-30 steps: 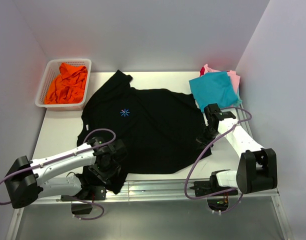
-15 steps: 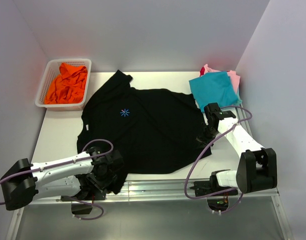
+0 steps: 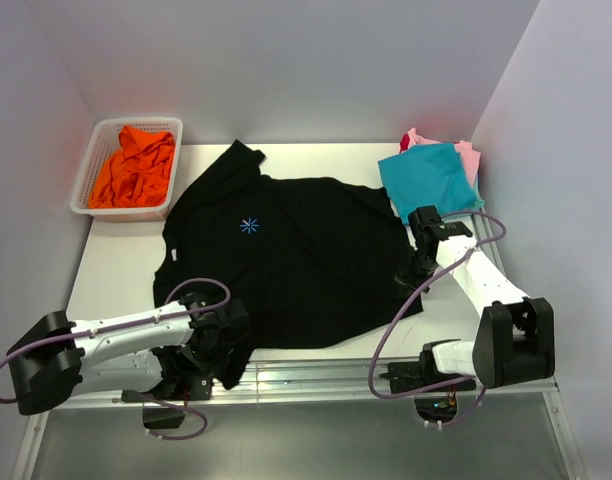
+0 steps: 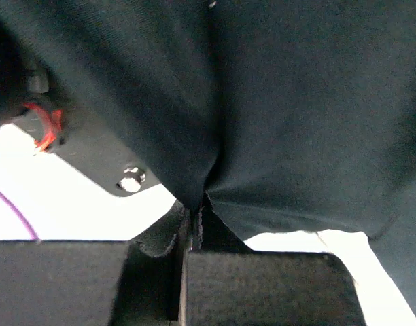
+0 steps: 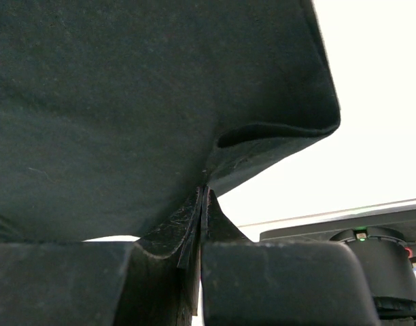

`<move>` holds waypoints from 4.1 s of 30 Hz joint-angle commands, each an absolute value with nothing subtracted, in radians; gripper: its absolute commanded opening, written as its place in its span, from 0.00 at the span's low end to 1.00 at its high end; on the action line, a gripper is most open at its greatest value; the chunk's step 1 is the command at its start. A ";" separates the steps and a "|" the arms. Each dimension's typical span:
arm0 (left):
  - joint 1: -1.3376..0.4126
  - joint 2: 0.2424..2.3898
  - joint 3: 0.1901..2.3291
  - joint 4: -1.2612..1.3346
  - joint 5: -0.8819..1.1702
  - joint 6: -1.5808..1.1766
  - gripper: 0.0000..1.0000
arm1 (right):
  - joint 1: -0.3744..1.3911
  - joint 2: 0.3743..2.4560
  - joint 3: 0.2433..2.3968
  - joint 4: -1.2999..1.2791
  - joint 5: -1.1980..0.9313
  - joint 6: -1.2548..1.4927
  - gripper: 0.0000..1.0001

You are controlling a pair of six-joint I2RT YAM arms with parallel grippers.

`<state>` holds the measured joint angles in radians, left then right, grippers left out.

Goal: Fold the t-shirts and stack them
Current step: Grap the side of the flattened tshirt closest away from the robot with both arms, then fold the flattened tshirt in 1/3 of the way

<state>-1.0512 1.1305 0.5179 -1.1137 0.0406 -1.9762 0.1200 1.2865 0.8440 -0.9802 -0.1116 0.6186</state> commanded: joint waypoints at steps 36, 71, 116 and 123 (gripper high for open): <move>-0.565 1.432 1.392 -1.232 -0.295 -1.011 0.00 | 0.057 1.273 1.103 -1.054 0.081 0.704 0.00; -0.229 1.640 1.378 -0.976 -0.046 -0.640 0.94 | 0.038 1.552 1.157 -0.976 0.005 0.687 0.81; -0.086 1.448 1.128 -0.917 0.006 -0.601 0.89 | 0.104 1.436 0.874 -0.930 0.015 0.715 0.53; -0.086 1.422 1.094 -0.913 0.011 -0.617 0.89 | 0.110 1.447 0.871 -0.925 0.025 0.706 0.21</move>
